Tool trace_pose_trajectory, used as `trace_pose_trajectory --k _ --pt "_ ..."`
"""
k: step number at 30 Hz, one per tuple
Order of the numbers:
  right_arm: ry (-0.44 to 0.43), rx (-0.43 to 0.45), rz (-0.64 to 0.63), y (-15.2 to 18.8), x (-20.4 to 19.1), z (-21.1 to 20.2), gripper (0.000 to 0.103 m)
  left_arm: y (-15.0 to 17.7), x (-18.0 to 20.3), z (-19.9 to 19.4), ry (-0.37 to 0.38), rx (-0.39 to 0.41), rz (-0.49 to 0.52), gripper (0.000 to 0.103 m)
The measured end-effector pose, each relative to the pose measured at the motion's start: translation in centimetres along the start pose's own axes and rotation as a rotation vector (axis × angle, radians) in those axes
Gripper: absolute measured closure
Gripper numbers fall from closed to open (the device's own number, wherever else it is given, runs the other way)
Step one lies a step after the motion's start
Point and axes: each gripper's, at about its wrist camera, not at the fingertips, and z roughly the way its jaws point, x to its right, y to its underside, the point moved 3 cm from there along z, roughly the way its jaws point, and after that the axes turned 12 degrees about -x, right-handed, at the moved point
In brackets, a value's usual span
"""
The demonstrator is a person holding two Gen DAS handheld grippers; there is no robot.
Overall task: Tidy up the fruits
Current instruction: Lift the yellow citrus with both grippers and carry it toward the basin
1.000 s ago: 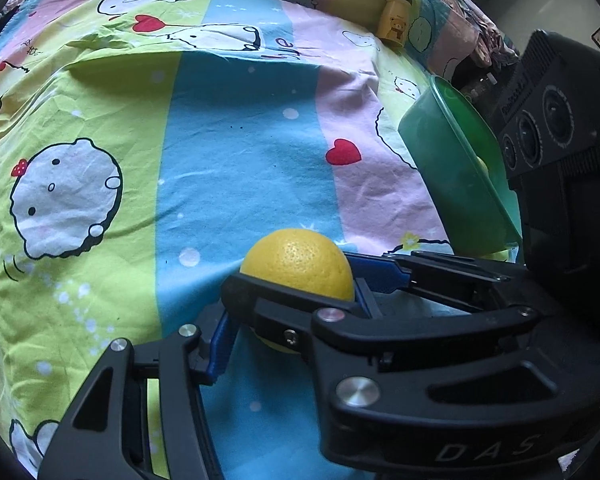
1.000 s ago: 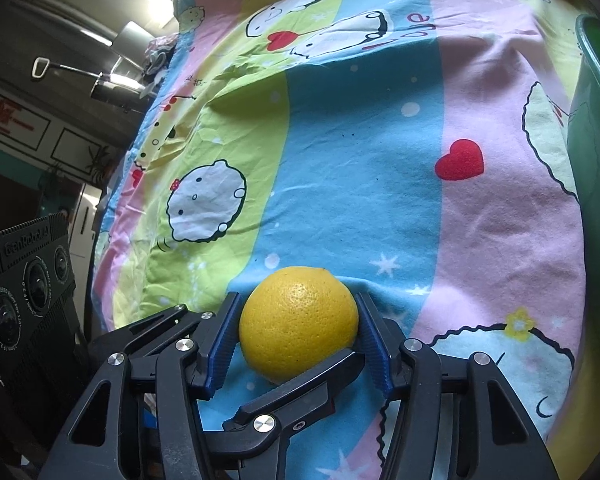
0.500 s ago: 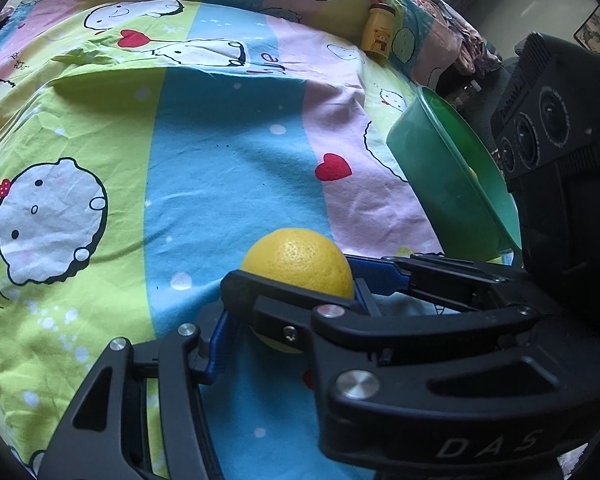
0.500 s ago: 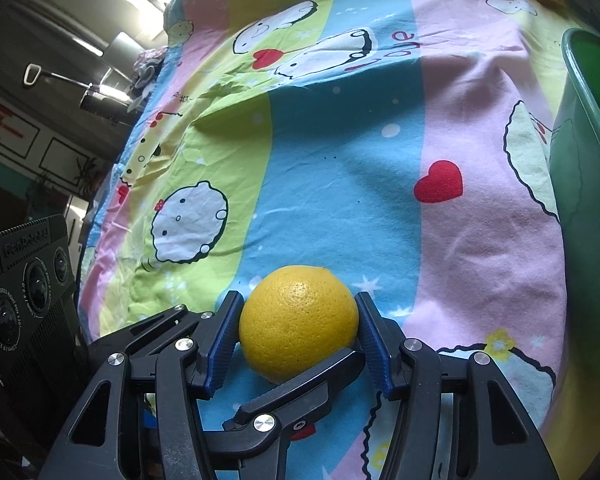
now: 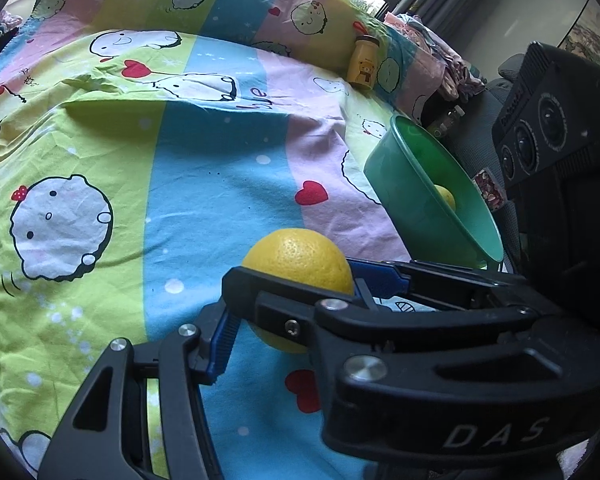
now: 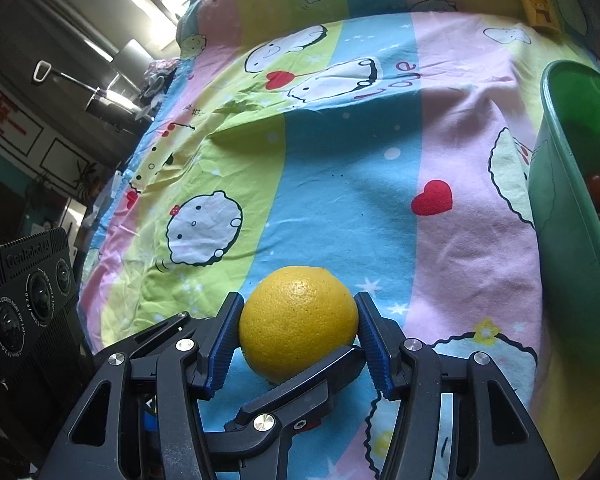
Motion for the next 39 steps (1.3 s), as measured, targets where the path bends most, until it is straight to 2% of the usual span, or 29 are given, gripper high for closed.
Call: trace_pose_trajectory --k 11,20,39 --pt "0.007 0.055 -0.03 -0.4 -1.1 -1.7 0.045 -0.8 0.7 -1.5 -0.011 0.051 0.032 0.051" --pt "-0.019 0.131 -0.051 -0.7 -1.6 -4.4 0.045 -2.1 2.7 -3.3 -0.057 0.089 0.099 0.05" --pt "-0.048 0.288 0.096 -0.4 4.6 -10.5 0.044 -5.6 10.2 -1.1 -0.036 0.075 0.268 0.05"
